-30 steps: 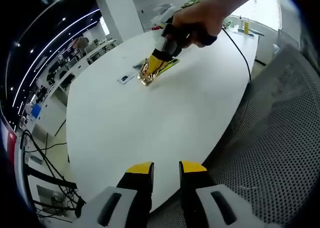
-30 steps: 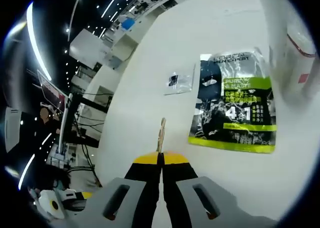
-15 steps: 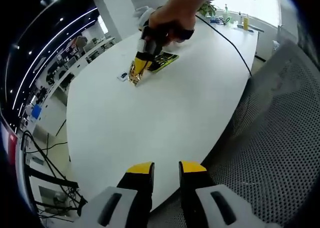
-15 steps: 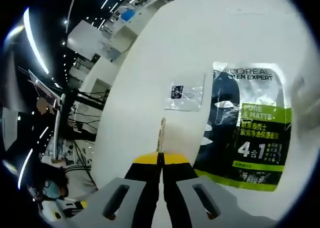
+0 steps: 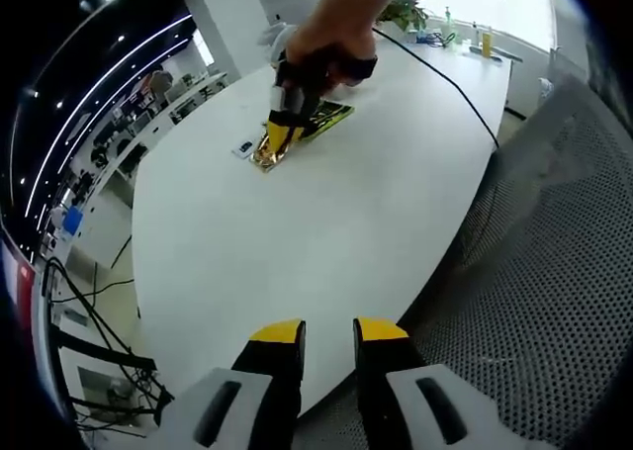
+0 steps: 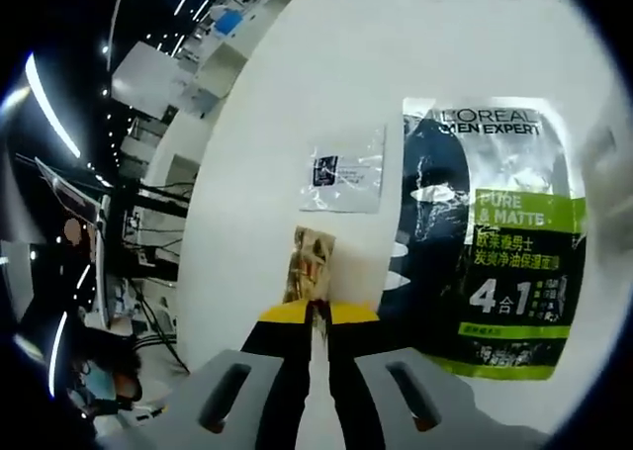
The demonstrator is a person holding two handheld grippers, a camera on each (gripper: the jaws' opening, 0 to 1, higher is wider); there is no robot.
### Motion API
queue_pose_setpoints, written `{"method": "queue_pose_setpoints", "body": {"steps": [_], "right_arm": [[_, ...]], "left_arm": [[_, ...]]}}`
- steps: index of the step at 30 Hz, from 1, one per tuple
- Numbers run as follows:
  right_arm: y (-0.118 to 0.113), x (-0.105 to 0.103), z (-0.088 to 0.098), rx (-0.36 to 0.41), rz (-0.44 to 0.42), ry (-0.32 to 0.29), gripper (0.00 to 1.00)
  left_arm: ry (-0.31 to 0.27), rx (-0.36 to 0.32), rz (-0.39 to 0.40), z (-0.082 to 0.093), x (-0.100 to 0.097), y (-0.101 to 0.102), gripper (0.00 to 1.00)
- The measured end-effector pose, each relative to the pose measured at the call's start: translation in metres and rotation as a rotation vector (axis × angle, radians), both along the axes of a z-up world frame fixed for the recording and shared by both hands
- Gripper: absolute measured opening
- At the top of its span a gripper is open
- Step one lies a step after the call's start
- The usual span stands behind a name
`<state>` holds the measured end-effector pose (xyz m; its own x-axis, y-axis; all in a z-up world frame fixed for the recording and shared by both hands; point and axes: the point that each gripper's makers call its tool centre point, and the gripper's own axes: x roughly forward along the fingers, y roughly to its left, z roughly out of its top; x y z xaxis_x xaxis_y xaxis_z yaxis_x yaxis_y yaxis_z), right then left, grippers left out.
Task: Arrange the skincare products in the storage area until every visible bottle or jar stands upright without overlapping.
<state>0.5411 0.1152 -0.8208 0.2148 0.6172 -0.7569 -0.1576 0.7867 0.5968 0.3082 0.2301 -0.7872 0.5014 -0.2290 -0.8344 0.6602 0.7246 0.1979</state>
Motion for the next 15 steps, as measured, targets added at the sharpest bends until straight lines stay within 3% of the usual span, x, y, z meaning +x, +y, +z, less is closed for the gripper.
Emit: {"method": "queue_pose_setpoints", "body": {"steps": [15], "right_arm": [[-0.0013,0.0013,0.0005,-0.032,-0.015,-0.007,0.04]], "left_arm": [[-0.003,0.003,0.002,0.0001,0.0003,0.0010,0.20]]}}
